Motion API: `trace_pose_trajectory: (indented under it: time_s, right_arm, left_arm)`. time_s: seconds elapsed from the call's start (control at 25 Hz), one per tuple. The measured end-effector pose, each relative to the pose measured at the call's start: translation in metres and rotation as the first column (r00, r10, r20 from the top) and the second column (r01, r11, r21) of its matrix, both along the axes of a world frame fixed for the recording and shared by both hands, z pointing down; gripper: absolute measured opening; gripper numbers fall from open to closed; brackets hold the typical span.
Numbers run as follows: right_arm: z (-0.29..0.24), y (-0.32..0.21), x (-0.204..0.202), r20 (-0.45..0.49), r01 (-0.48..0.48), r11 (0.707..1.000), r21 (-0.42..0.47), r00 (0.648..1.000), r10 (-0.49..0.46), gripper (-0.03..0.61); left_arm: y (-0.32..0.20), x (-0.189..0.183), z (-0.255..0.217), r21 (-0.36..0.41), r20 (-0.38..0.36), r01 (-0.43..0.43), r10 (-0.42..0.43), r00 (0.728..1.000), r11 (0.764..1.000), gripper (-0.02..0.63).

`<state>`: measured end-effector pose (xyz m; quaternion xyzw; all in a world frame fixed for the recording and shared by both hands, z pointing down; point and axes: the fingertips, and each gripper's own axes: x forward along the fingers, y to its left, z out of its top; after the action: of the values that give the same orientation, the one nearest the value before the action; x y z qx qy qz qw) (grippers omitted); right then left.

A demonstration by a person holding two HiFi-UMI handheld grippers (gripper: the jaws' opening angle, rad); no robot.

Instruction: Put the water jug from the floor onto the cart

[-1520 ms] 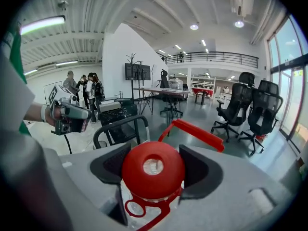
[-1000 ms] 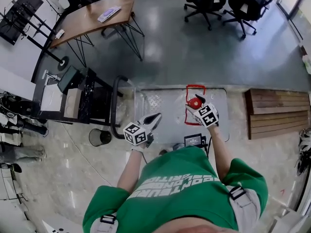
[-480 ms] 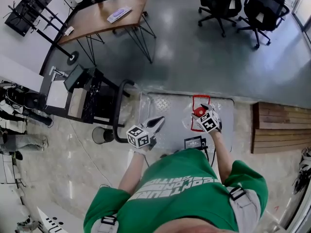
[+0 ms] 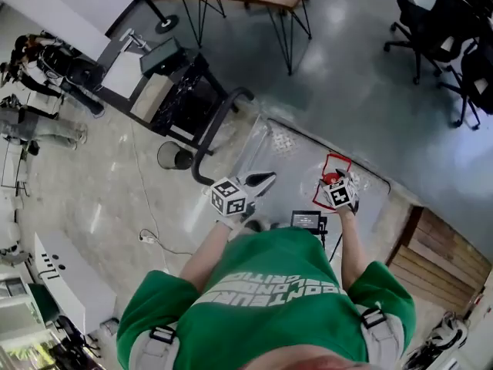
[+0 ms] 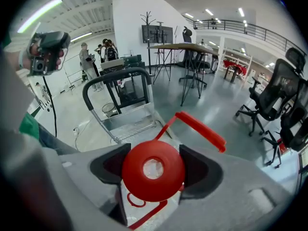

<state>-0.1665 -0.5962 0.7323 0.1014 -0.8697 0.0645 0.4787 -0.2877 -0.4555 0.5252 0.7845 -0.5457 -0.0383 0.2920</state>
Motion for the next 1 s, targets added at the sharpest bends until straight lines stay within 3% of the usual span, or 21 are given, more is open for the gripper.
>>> trace_pose_trajectory:
  time_s: [0.36,0.48,0.64,0.84,1.0]
  right_arm:
    - [0.099,0.002,-0.007,-0.219,0.047,0.995,-0.090,0.974,-0.066,0.301]
    - [0.118,0.009,-0.016,-0.235,0.030,0.987,-0.160,0.970,-0.068,0.301]
    - [0.139,-0.014,-0.009,-0.323,0.027,0.999,-0.043,0.945,-0.040,0.301]
    - [0.165,-0.004,-0.004,-0.350,0.019,0.999,-0.037,0.936,-0.031,0.302]
    - [0.175,0.021,-0.025,-0.272,0.069,0.995,-0.071,0.959,-0.086,0.302]
  left_arm:
    - [0.032,-0.010,0.005,-0.061,-0.008,0.100,-0.101,0.995,0.993,0.009]
    - [0.034,-0.014,0.002,-0.058,-0.018,0.118,-0.119,0.993,0.991,0.009]
    - [0.039,-0.010,0.007,-0.069,-0.018,0.135,-0.137,0.990,0.988,0.009]
    - [0.041,-0.003,0.009,-0.089,-0.019,0.131,-0.133,0.991,0.987,0.009]
    - [0.045,-0.002,0.008,-0.099,-0.016,0.126,-0.128,0.992,0.987,0.009]
